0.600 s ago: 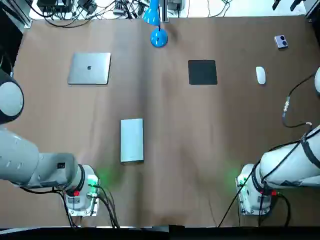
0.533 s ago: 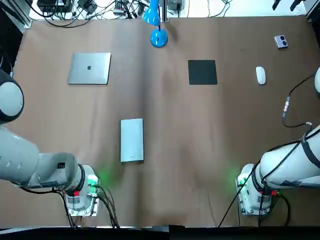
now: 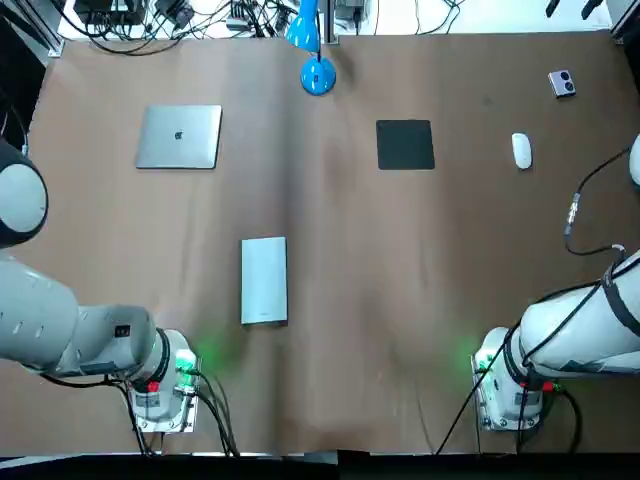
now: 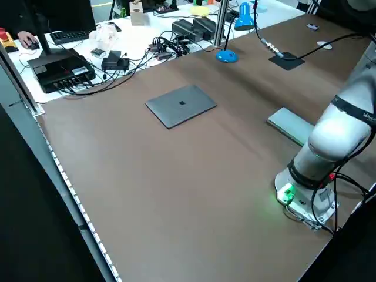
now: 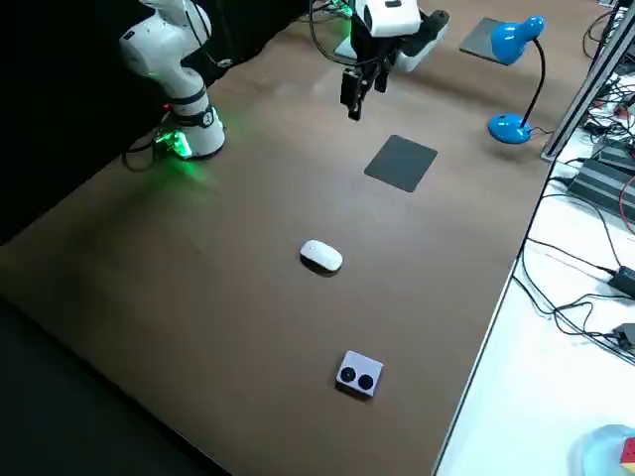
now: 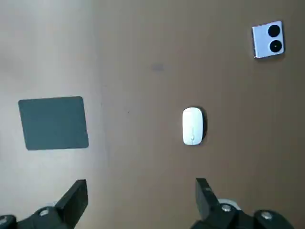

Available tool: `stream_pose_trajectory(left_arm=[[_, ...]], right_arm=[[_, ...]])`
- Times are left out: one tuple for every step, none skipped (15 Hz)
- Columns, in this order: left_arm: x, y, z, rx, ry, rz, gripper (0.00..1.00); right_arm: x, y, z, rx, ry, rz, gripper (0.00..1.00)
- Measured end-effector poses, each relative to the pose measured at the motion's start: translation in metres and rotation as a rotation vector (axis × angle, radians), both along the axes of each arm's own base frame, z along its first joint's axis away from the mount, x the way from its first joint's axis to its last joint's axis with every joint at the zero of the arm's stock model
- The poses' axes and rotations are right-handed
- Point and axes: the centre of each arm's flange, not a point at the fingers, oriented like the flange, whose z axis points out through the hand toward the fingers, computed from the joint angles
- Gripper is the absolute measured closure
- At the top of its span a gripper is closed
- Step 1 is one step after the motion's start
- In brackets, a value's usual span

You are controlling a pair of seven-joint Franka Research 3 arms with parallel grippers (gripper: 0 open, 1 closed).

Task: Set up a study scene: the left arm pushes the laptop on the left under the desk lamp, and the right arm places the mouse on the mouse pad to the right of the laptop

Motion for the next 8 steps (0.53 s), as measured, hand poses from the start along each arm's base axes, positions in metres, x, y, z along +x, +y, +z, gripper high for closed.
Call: stream_pose_trajectory(left_arm=[[0.000,0.001,0.000,0.000,0.001,0.004,0.00],[0.000,0.003,-0.002,0.000,0.003,0.011,0.00],[0.001,0.007,-0.005,0.000,0.008,0.027,0.00],[0.004,0.014,-0.010,-0.001,0.015,0.049,0.00],[0.007,0.024,-0.016,-0.001,0.023,0.081,0.00],[0.011,0.037,-0.024,-0.003,0.030,0.121,0.00],[0.015,0.053,-0.033,-0.004,0.041,0.170,0.00],[0.021,0.084,-0.054,-0.007,0.072,0.307,0.00]], right_arm=[[0.003,-0.007,-0.009,-0.001,0.001,-0.011,0.00],[0.008,-0.015,-0.025,-0.001,0.018,-0.023,0.00],[0.014,-0.022,-0.046,0.000,0.040,-0.035,0.00],[0.022,-0.030,-0.071,0.000,0.056,-0.046,0.00],[0.032,-0.036,-0.097,-0.003,0.065,-0.055,0.00],[0.040,-0.042,-0.122,-0.005,0.073,-0.061,0.00],[0.048,-0.046,-0.146,-0.008,0.081,-0.066,0.00],[0.059,-0.053,-0.191,-0.015,0.086,-0.075,0.00]])
